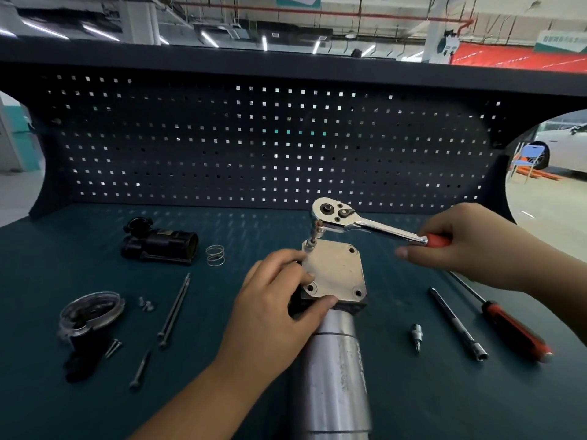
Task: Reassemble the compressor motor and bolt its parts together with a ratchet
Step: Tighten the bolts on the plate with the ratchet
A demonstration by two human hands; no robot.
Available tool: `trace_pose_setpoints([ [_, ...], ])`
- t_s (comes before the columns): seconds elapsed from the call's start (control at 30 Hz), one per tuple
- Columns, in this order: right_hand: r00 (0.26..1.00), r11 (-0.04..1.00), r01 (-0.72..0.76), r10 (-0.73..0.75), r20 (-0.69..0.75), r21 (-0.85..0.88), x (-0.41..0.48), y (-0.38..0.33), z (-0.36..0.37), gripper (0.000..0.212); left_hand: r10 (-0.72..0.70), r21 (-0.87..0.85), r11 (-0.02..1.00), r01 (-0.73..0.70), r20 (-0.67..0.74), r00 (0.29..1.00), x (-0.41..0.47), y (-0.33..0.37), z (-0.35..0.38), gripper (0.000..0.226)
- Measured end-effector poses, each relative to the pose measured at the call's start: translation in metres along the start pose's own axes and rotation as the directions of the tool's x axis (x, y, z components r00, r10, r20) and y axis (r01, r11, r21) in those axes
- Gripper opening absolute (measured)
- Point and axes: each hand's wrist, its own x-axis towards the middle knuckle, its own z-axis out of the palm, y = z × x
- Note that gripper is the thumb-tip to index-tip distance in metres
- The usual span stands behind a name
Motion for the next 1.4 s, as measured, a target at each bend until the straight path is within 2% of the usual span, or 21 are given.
trace_pose_setpoints([
  [0.3,1.0,1.0,-0.025,0.025,0.019,0.0,0.002,-0.002,-0.001,0.059,-0.029,-0.01,1.0,0.029,-0.013,0.999,0.003,0.003,-0.001,0.033],
  [0.4,0.999,0.999,-0.03,0.031,0.028,-0.011,0.002,-0.004,-0.001,0.058,-0.162,-0.15,0.977,0.151,-0.064,0.985,0.015,0.007,-0.005,0.037],
  [0.5,0.998,0.999,-0.045,0.046,0.033,-0.012,0.002,-0.004,-0.001,0.059,-0.265,-0.275,0.925,0.263,0.03,0.964,0.037,0.005,-0.011,0.032],
  [0.63,0.997,0.998,-0.061,0.061,0.047,-0.01,0.002,-0.006,-0.003,0.058,-0.213,-0.229,0.931,0.285,0.294,0.932,0.063,-0.001,-0.015,0.015],
  [0.73,0.995,0.997,-0.072,0.072,0.062,-0.006,0.003,-0.007,-0.005,0.059,-0.187,-0.283,0.911,0.299,0.362,0.913,0.072,-0.005,-0.013,0.011],
  [0.9,0.992,0.996,-0.094,0.095,0.081,-0.006,0.003,-0.008,-0.007,0.057,-0.157,-0.411,0.858,0.308,0.361,0.919,0.076,-0.009,-0.01,0.011],
  [0.97,0.989,0.993,-0.115,0.115,0.092,-0.001,0.001,-0.01,-0.007,0.057,-0.152,-0.433,0.85,0.299,0.342,0.927,0.077,-0.008,-0.008,0.018],
  [1.07,0.978,0.985,-0.175,0.173,0.118,0.008,-0.01,-0.018,-0.004,0.059,-0.141,-0.471,0.833,0.29,0.326,0.935,0.077,-0.007,-0.007,0.032],
  [1.17,0.954,0.967,-0.252,0.244,0.175,0.023,-0.026,-0.031,0.001,0.056,-0.142,-0.508,0.81,0.294,0.317,0.938,0.077,-0.006,-0.006,0.03],
  [1.23,0.927,0.943,-0.312,0.276,0.252,0.115,-0.039,-0.043,0.003,0.048,-0.146,-0.526,0.797,0.297,0.309,0.94,0.078,-0.006,-0.006,0.026],
  [1.33,0.873,0.848,-0.417,0.274,0.403,0.328,-0.054,-0.064,0.007,0.026,-0.143,-0.54,0.79,0.29,0.297,0.944,0.078,-0.006,-0.005,0.023],
  [1.4,0.856,0.802,-0.441,0.24,0.458,0.403,-0.06,-0.071,0.012,0.023,-0.137,-0.554,0.781,0.289,0.299,0.944,0.078,-0.006,-0.005,0.021],
])
